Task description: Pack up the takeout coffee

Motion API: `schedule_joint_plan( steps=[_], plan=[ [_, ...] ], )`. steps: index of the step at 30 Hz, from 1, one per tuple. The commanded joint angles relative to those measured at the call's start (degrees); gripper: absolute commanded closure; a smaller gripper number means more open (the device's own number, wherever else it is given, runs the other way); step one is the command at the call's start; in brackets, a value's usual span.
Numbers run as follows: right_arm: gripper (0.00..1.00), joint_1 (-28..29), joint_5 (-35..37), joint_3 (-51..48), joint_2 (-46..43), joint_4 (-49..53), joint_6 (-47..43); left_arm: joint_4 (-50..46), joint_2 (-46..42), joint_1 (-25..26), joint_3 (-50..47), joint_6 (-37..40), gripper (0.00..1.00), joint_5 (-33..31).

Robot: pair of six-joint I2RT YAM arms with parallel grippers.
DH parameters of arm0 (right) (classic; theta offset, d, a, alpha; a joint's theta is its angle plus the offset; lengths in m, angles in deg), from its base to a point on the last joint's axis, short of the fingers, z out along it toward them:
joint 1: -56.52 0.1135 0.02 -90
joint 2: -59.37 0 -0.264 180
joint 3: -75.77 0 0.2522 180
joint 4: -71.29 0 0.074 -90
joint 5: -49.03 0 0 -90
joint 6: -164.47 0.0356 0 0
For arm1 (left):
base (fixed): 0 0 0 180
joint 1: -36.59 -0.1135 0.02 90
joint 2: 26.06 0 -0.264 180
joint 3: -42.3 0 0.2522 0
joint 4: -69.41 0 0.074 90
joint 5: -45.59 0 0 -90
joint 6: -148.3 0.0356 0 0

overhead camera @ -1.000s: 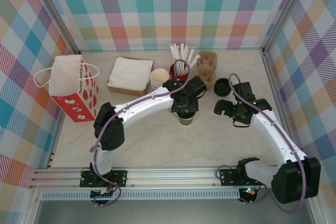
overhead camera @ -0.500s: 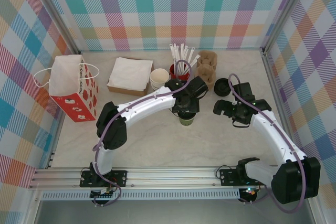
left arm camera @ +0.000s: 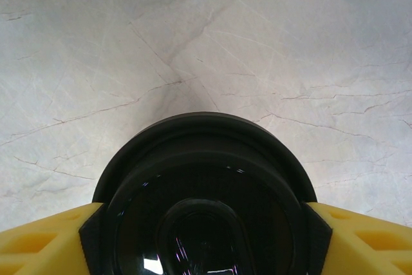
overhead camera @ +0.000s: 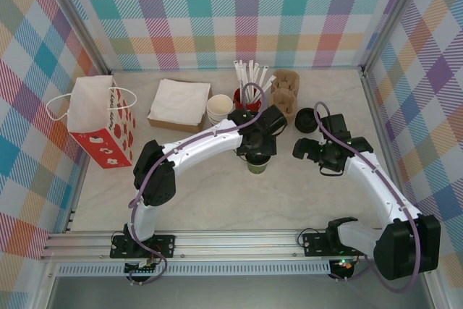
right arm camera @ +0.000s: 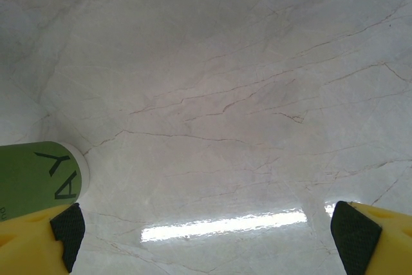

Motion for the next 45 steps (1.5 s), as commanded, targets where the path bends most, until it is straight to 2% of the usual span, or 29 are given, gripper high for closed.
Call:
schedule_joint_plan(
  steps=[1,8,13,22,24,27,33,38,45],
  plan=[
    [0.00,-0.4,-1.4,-0.4,0.2,-0.2,-0.1,-0.7,-0.5,0.5,1.6,0.4,0.23,0.8],
    [0.00,-0.4,-2.2,-0.3,0.2,-0.1,-0.4,-0.6,-1.7,0.6,1.5,0.3,0.17,0.5],
    [0.00,-0.4,-2.9,0.1,0.2,0.1,-0.6,-0.5,-2.8,0.5,1.4,0.2,0.09,0.1],
    [0.00,-0.4,-9.3,3.5,-0.2,0.9,-2.4,1.9,-8.6,0.1,0.0,0.6,0.04,-0.9],
    [0.01,-0.3,-11.9,4.6,0.2,1.2,-2.6,2.8,-10.5,-0.6,-1.4,0.5,0.04,-0.5],
    [0.07,-0.2,-17.5,6.3,1.6,1.7,-2.7,4.3,-13.9,-2.1,-4.6,0.4,0.07,0.7],
    [0.16,1.5,-26.3,10.5,6.7,3.4,-2.2,13.0,-22.2,-7.0,-18.0,-1.6,0.17,8.5],
    [0.16,5.4,-26.3,13.7,10.5,3.8,-1.5,17.0,-25.2,-10.0,-25.8,-3.0,0.21,13.2],
    [0.18,9.4,-23.9,16.8,16.4,4.3,-0.6,20.2,-23.6,-11.3,-30.4,-4.2,0.24,18.0]
  ],
)
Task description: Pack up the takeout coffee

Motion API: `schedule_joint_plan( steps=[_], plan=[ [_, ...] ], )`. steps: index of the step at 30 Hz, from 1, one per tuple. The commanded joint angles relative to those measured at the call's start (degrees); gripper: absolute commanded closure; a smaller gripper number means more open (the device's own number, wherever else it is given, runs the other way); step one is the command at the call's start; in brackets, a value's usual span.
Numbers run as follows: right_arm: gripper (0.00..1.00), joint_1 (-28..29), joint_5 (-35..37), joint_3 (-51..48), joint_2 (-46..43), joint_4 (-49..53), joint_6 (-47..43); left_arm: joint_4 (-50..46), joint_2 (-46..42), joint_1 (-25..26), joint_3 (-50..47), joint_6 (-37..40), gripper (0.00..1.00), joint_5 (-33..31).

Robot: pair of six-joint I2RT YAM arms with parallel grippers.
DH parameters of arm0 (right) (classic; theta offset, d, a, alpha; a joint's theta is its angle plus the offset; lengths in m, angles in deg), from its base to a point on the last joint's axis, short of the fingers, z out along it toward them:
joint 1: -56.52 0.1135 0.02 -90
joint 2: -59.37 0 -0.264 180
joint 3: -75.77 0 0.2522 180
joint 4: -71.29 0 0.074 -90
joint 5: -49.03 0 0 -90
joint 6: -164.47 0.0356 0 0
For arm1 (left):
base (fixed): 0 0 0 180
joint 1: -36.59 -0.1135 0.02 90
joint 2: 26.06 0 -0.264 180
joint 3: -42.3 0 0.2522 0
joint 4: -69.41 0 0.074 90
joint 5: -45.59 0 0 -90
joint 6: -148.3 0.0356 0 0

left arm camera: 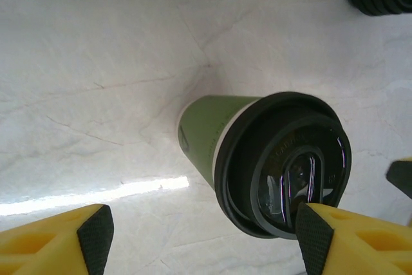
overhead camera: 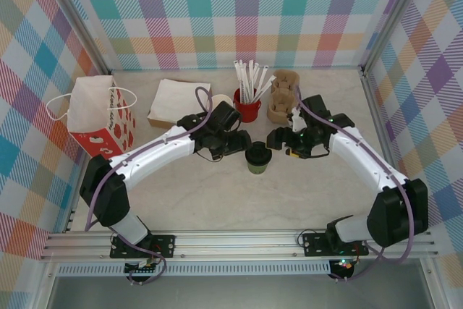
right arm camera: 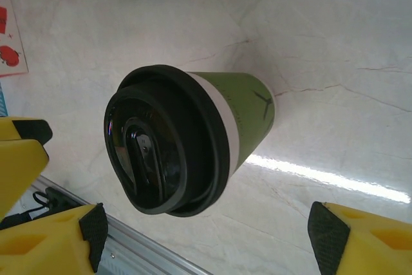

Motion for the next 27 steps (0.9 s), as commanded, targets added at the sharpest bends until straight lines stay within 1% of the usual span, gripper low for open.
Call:
schedule_joint_plan(
  steps=[1,9,16,22,27],
  plan=[
    [0.18,1.1,0.5,2.2,2.2,1.7,0.7,3.3,0.2,-0.7,-1.1,-1.1,0.24,3.6],
    [0.26,1.9,0.8,3.0,5.9,1.7,0.9,3.8,3.3,-0.7,-1.4,-1.1,0.26,4.8],
    [0.30,2.4,2.0,2.6,7.9,2.0,0.9,3.9,5.0,-0.7,-2.5,-1.4,0.28,5.2],
    [0.41,2.5,3.5,2.5,9.3,3.7,0.3,3.0,5.7,-0.6,-3.2,-1.1,0.29,4.7],
    [0.45,2.6,4.3,1.8,10.1,4.1,0.1,2.2,5.7,-0.6,-3.8,-1.1,0.30,3.6]
  ],
)
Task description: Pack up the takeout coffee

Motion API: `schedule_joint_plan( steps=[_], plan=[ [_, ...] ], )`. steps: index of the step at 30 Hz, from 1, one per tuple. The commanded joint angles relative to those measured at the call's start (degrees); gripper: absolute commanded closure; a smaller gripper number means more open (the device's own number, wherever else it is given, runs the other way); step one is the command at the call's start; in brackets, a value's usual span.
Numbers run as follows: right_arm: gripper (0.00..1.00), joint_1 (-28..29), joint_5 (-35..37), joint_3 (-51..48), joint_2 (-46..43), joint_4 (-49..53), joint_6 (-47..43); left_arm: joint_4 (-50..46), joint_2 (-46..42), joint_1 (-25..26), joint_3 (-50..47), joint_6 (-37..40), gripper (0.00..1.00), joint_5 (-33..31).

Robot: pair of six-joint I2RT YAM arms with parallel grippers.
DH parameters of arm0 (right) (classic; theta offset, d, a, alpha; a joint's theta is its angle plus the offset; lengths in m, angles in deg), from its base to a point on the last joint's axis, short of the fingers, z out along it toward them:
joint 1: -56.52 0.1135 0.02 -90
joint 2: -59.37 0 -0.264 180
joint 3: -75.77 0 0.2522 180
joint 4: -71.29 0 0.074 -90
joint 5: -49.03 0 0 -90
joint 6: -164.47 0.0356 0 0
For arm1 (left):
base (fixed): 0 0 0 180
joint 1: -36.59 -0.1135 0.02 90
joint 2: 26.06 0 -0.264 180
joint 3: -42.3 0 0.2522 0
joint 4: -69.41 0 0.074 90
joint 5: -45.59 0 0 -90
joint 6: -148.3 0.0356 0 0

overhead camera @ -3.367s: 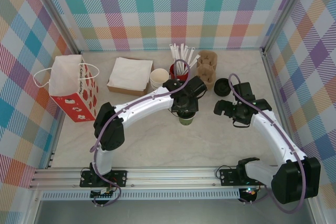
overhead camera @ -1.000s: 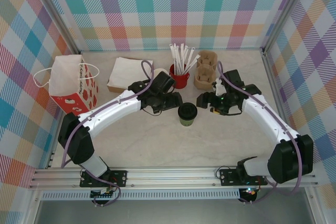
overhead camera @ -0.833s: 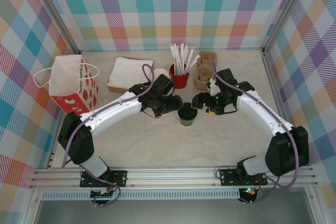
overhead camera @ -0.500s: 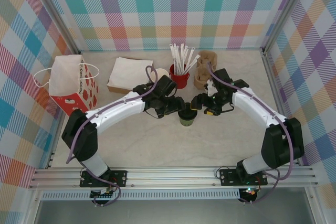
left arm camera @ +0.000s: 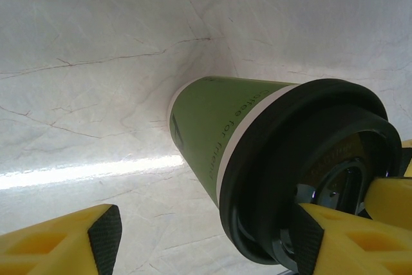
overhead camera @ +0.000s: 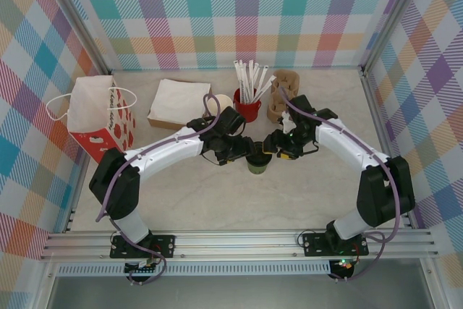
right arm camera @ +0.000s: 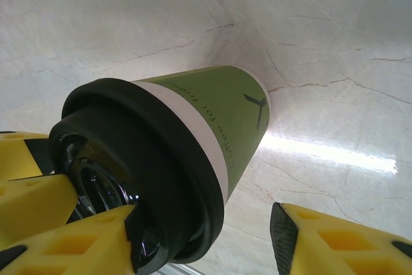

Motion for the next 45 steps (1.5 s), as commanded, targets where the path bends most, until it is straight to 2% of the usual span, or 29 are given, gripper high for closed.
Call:
schedule_joint_plan(
  steps=[1,14,23,34,41,45],
  plan=[
    [0.46,0.4,3.0,-0.4,2.0,3.6,-0.5,-2.2,1.2,-0.4,-1.8,0.0,0.30,-1.3],
    [0.49,0.4,6.2,-1.3,4.7,6.0,-1.7,-4.3,3.3,-0.4,-3.8,0.0,0.33,-3.7],
    [0.51,0.4,8.7,-1.5,6.6,8.7,-3.1,-4.9,4.4,-0.5,-6.8,-0.7,0.40,-4.2],
    [0.52,0.4,8.6,-0.3,6.3,8.9,-4.0,-3.8,4.6,-0.6,-6.7,-0.9,0.42,-3.6],
    [0.50,0.4,2.7,3.6,2.4,3.7,-2.8,-3.0,2.1,-1.0,0.1,0.4,0.38,-2.9],
    [0.43,0.4,1.9,4.7,0.3,2.0,-1.9,-5.2,1.2,-1.4,4.4,1.3,0.28,-3.9]
  ],
)
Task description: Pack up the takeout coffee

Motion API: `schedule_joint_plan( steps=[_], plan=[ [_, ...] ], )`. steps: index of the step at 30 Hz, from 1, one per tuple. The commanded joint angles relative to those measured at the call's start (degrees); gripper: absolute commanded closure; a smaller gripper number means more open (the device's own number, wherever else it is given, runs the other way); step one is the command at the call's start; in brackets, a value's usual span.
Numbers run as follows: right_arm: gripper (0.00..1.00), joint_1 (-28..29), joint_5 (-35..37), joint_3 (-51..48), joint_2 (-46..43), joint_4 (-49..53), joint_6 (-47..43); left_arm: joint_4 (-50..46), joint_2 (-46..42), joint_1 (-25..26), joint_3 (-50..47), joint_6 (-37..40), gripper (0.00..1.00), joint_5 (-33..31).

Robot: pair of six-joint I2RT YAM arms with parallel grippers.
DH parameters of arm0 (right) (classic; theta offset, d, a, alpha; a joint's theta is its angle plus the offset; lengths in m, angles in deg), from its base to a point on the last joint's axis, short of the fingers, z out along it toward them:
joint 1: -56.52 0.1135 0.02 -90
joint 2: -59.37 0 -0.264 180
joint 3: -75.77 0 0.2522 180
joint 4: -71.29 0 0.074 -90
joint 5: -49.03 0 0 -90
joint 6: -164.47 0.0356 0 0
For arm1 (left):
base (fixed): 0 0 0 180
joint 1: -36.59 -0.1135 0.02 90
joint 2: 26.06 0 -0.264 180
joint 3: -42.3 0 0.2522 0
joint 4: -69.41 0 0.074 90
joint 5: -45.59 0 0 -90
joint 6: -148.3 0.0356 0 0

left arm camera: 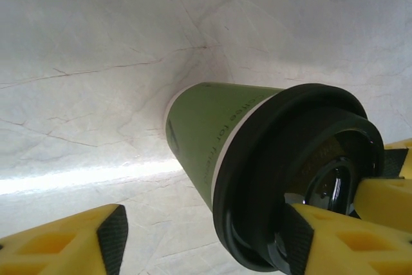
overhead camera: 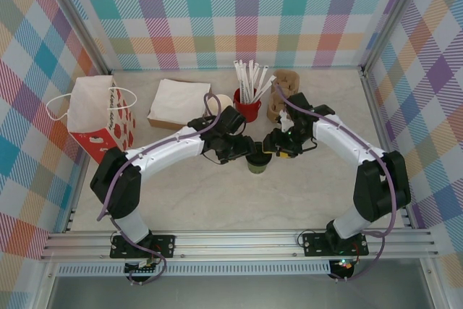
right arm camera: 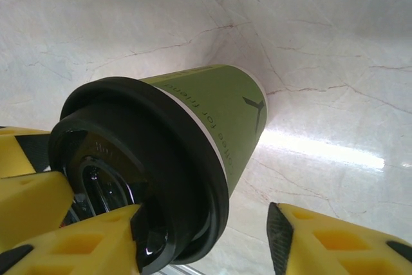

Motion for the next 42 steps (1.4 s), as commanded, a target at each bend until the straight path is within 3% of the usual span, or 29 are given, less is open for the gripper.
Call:
schedule_joint_plan(
  steps=[1,10,31,42],
  plan=[
    [0.41,0.2,1.3,1.5,-2.6,-0.7,0.6,-5.5,-0.1,-1.5,3.7,1.6,0.25,-3.2],
    [0.18,0.2,-8.0,-5.5,-4.8,-10.8,5.8,-7.4,-6.4,-4.9,2.9,3.2,0.19,-4.8],
    [0.19,1.1,-17.2,5.0,8.7,-13.0,3.9,-9.1,-12.6,-8.4,-3.1,3.0,0.18,-5.4],
    [0.18,1.2,-15.2,12.9,15.9,-10.9,1.3,-8.2,-13.0,-8.7,-4.3,2.1,0.18,-4.2]
  ],
)
